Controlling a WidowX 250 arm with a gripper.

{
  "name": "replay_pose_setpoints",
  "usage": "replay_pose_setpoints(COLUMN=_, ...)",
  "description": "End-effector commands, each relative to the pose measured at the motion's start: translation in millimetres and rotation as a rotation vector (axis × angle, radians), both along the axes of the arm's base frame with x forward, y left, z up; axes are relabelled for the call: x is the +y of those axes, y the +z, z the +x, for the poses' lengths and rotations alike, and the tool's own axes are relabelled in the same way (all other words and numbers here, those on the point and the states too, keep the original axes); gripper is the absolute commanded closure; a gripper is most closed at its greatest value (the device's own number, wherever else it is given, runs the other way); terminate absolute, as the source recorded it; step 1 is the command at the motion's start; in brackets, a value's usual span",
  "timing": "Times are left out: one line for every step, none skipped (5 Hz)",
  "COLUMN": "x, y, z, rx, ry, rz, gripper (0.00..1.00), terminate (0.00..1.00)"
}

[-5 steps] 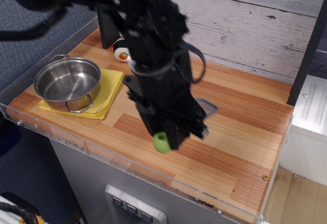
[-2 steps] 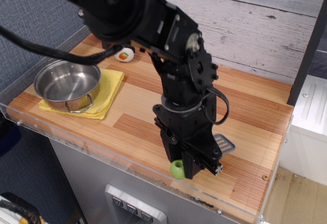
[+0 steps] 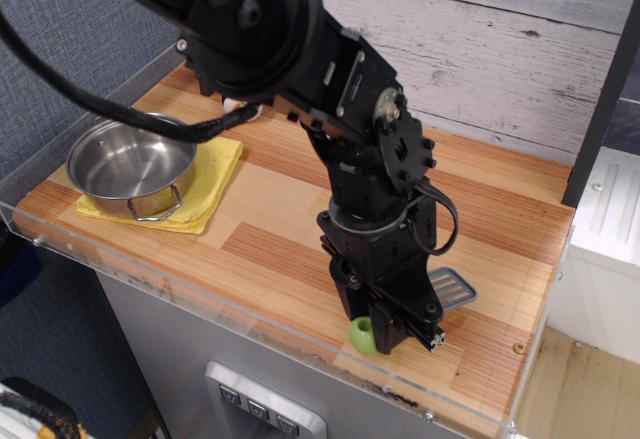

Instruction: Place grater on the bottom right

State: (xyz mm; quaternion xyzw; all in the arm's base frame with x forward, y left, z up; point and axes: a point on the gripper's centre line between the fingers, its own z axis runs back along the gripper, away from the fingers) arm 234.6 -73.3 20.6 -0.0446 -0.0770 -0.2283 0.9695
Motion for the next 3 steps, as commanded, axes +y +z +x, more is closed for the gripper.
replay_pose_setpoints(x=9.0, y=3.1, z=-4.4, rx=0.007, ry=-0.007, rz=0.012, gripper=0.00, terminate=0.00)
replay_pose_setpoints(x=9.2, y=5.0, z=-4.5, rx=0.034, ry=0.003, rz=0.033, gripper=0.00, terminate=0.00)
replay_pose_setpoints(x=10.5, y=7.2, z=-4.7, rx=0.030, ry=0.013, rz=0.044, gripper=0.00, terminate=0.00)
